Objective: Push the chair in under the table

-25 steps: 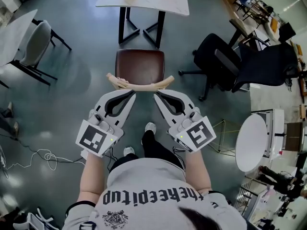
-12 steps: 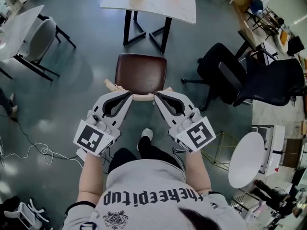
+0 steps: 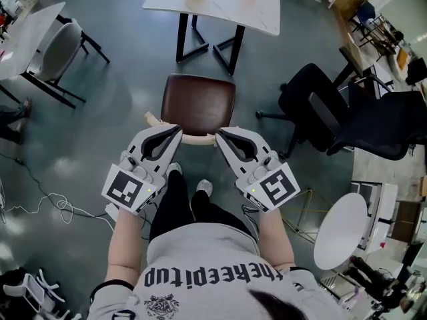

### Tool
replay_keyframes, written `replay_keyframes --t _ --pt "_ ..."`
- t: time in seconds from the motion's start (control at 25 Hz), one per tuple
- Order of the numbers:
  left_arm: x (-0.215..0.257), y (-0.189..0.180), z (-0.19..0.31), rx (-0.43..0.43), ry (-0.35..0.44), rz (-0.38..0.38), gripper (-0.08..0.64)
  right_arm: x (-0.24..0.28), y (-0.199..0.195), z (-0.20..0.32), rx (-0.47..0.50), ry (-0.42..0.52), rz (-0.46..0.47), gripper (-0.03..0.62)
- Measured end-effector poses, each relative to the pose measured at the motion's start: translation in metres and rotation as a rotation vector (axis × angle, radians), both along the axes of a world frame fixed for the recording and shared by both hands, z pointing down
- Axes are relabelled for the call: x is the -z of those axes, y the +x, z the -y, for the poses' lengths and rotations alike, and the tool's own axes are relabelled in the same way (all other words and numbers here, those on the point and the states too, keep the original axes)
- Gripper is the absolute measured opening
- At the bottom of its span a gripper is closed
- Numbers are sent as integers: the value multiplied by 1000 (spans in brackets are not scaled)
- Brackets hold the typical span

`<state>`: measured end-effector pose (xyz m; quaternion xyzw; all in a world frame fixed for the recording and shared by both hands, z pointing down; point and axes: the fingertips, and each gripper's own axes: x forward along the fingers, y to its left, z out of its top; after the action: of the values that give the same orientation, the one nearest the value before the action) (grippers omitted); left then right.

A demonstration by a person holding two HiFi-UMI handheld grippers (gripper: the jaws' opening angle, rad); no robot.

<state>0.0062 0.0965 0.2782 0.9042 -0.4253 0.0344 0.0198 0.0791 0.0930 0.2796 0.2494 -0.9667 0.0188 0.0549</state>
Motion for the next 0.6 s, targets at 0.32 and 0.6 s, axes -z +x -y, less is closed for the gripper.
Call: replay_keyframes --t 0.32,0.6 --pt "-22 -15 28 -50 -30 57 18 -16 -10 26 -27 -22 -54 14" --pt "-52 -23 50 -119 -56 173 18 -41 -19 49 -52 -60 -110 14"
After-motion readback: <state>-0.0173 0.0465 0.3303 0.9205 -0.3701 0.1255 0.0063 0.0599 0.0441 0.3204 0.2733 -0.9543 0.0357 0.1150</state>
